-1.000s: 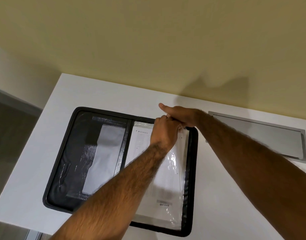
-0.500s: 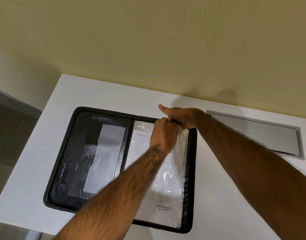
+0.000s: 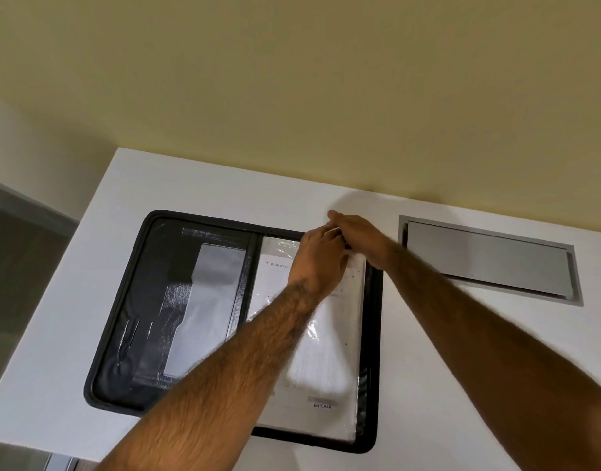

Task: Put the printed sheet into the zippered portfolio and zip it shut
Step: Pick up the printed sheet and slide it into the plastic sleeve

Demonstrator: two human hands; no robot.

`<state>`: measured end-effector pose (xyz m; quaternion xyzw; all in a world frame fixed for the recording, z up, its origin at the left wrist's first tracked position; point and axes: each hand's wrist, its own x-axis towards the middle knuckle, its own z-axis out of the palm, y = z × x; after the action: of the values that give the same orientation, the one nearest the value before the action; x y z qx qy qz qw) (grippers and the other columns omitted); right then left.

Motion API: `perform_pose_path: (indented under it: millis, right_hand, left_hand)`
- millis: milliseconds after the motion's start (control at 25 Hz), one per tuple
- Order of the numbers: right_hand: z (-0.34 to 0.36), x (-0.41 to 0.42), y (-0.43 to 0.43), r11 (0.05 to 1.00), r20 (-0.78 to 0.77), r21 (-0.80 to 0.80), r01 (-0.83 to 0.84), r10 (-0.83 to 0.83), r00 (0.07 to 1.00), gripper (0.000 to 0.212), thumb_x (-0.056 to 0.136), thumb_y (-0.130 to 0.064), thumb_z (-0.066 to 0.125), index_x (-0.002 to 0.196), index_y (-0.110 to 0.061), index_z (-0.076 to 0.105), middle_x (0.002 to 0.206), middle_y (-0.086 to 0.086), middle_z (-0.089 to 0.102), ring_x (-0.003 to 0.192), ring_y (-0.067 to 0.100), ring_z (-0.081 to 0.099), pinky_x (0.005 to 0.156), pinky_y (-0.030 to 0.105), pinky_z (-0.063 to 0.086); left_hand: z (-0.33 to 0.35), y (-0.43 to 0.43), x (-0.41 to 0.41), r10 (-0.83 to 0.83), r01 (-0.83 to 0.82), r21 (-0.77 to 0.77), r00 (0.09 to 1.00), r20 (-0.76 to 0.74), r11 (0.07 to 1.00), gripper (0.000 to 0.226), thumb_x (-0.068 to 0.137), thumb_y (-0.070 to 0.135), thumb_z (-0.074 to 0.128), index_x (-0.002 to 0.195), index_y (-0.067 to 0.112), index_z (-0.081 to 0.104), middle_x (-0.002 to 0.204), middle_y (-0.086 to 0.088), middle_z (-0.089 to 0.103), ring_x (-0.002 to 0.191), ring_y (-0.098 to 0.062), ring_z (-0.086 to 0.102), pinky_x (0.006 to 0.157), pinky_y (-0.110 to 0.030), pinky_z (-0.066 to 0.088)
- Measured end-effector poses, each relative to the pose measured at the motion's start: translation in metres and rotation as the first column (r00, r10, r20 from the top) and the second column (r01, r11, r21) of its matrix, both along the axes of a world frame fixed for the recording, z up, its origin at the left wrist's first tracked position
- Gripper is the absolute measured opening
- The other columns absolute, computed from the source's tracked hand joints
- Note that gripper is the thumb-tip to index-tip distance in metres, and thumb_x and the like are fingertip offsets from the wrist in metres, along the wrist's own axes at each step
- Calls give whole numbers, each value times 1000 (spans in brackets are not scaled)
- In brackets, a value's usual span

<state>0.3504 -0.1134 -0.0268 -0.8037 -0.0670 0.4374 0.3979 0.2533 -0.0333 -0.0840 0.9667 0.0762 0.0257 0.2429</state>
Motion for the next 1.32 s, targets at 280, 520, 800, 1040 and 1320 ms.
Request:
perform_pose_path:
  millis: [280,520,800,1040,1320]
  right_hand:
    - [-41,-144,-72,936,586,-293,195,14,810,60,99,-54,41,151,-28,29,161,5,25,149,24,23,116,50,28]
    - [-35,-217,-99,828,374,-335,449,-320,870,73,88,-52,61,149,-24,33,139,9,46,129,31,44,103,52,43]
    - [-34,-200,-110,824,242,-234,516,-465,852,60,86,-20,64,143,-24,44,123,8,47,113,31,53,96,47,53]
    - [-38,-192,-109,867,346,-226,444,-354,869,54,90,-10,54,142,-19,43,123,15,46,114,37,51,93,43,48]
    - [-32,-196,-114,871,330,-255,420,-330,885,60,87,-22,68,142,-15,44,131,17,48,122,37,50,98,49,51]
  left_hand:
    - [-8,28,-145,136,-114,102,961,-242,988,73,103,62,16,160,25,-11,166,-1,-24,154,-21,-21,126,-44,-3]
    - [-16,10,-234,212,-166,151,903,-374,975,75,101,65,13,161,22,-2,167,-12,-17,154,-27,-18,124,-42,-6]
    - [4,7,-216,215,-202,76,890,-403,976,79,100,60,24,161,19,-7,168,-12,-12,154,-28,-18,124,-40,-9]
    - [4,25,-198,139,-137,34,899,-416,990,81,100,56,39,161,22,-2,168,-6,-12,155,-27,-13,124,-44,-5]
    - [17,84,-276,859,-896,64,398,-321,439,76,88,36,66,150,6,33,158,-27,22,144,-47,27,119,-58,22]
